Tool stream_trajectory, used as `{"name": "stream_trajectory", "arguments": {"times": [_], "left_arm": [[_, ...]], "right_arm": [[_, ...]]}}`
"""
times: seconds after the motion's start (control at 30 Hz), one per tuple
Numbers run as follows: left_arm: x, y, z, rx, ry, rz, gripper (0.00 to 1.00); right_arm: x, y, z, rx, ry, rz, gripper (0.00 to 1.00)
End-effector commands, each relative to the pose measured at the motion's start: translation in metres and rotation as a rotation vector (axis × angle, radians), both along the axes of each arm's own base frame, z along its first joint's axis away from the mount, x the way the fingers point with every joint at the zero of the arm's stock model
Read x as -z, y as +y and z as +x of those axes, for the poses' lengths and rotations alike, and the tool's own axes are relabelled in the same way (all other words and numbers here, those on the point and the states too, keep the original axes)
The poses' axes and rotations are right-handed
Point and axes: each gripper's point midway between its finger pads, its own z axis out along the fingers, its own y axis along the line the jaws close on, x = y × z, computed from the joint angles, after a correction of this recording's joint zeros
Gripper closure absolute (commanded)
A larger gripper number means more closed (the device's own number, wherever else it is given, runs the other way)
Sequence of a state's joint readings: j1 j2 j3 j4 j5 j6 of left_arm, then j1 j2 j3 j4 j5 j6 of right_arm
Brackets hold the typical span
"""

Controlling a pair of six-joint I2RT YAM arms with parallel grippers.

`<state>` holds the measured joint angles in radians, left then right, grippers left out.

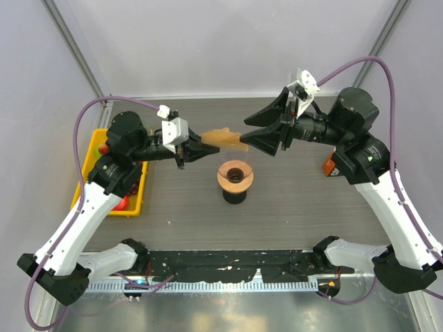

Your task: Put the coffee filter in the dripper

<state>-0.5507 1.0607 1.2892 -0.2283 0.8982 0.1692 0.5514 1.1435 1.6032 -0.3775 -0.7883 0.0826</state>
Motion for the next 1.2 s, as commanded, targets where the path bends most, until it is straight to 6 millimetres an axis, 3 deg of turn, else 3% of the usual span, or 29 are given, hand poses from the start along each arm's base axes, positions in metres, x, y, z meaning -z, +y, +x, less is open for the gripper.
{"name": "stream_trajectory", "arguments": {"times": [0.0,0.37,0.53,0.57,0.63,0.73,0.8,0.97,1.17], "left_arm": [[-0.023,0.002,-0.005,-0.001,-0.054,-0.034,1.0],[-0.034,-0.001,-0.013,0.008,-0.041,-0.058,0.95],[-0.032,-0.004,-0.015,0.013,-0.041,-0.042,0.91],[-0.031,-0.004,-0.017,0.019,-0.042,-0.031,0.87],[-0.027,-0.005,-0.019,0.028,-0.047,-0.012,0.71],[-0.028,-0.001,-0.024,0.027,-0.047,-0.01,0.47],[-0.024,0.002,-0.028,0.033,-0.061,0.007,0.38],[-0.008,0.011,-0.031,0.022,-0.084,0.077,0.26],[-0.009,0.012,-0.028,0.018,-0.112,0.108,0.24]], "right_arm": [[-0.004,0.003,0.002,-0.018,-0.036,0.018,0.41],[0.018,0.008,0.006,-0.032,-0.065,-0.055,0.52],[0.021,0.012,0.004,-0.05,-0.088,-0.068,0.7],[0.019,0.012,0.005,-0.051,-0.095,-0.065,0.73],[0.015,0.013,0.004,-0.062,-0.118,-0.061,0.92],[0.011,0.011,-0.002,-0.081,-0.173,-0.063,0.95],[0.014,0.008,-0.005,-0.093,-0.221,-0.077,0.95],[0.021,0.005,-0.017,-0.146,-0.301,-0.106,0.95],[0.031,0.006,-0.022,-0.182,-0.347,-0.147,0.95]]}}
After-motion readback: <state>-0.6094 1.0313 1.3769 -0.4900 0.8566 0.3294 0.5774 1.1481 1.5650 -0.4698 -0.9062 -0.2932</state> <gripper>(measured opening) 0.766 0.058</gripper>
